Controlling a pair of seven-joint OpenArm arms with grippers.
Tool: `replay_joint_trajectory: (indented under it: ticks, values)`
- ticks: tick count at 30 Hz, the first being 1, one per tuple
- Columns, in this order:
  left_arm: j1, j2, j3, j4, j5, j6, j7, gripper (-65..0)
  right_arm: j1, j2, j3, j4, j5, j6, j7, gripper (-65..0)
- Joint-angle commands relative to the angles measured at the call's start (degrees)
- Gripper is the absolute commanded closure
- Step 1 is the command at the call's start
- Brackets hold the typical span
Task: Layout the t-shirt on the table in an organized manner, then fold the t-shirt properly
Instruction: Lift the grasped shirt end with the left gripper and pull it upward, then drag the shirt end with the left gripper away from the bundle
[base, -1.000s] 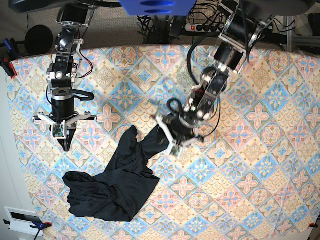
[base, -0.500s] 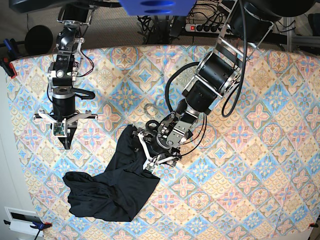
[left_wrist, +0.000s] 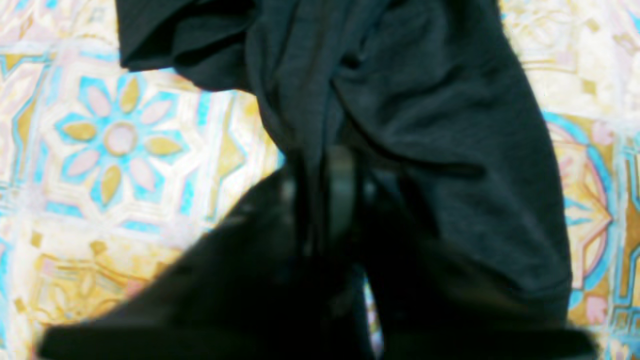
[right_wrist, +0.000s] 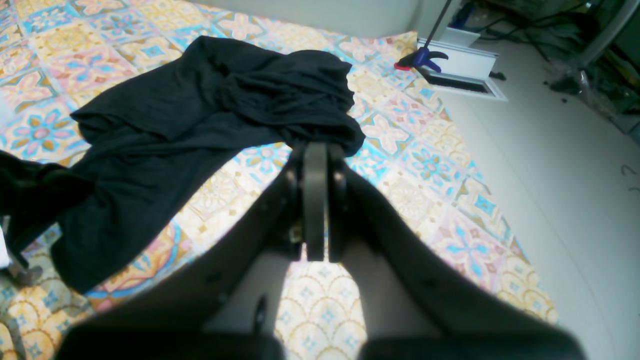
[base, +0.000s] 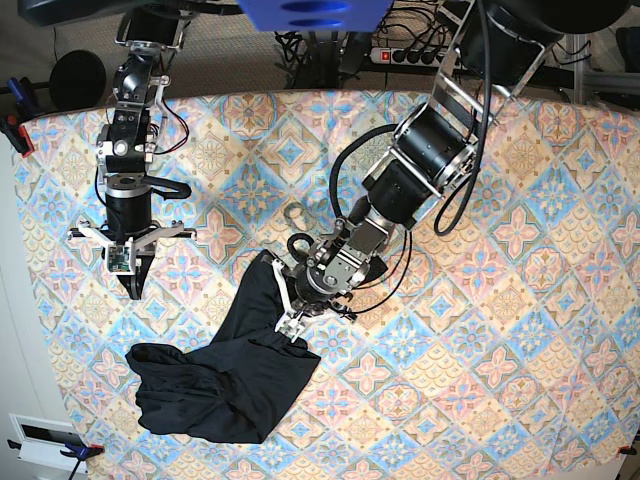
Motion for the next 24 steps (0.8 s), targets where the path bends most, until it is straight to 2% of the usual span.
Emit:
replay_joint_trajectory:
  ticks: [1,9,11,17,24]
  values:
    - [-1.20,0.29,-0.12,0.38,0.28,0.02,1.57,0.0,0.65,0.54,0.15,1.05,0.04,-0.33,1.82,0.0]
    - [2.32,0.29,-0.03,0.73,0.28,0.02,1.74,0.0,0.56,0.54,0.15,0.96,0.04,-0.33,1.82,0.0]
    - [4.34,0.29,0.06,4.43,0.28,0.11,2.01,0.0,0.56,0.54,0.15,0.96,0.04,-0.33,1.82,0.0]
    - [12.52,-7.35,-0.30,25.70,0.28,0.19,9.83,0.0,0.56,0.54,0.15,0.96,0.04,-0.33,1.82,0.0]
    - [18.15,-13.59,-0.38,41.26,0.28,0.28,15.37,0.0,0.65,0.54,0.15,0.79,0.04,-0.33,1.82,0.0]
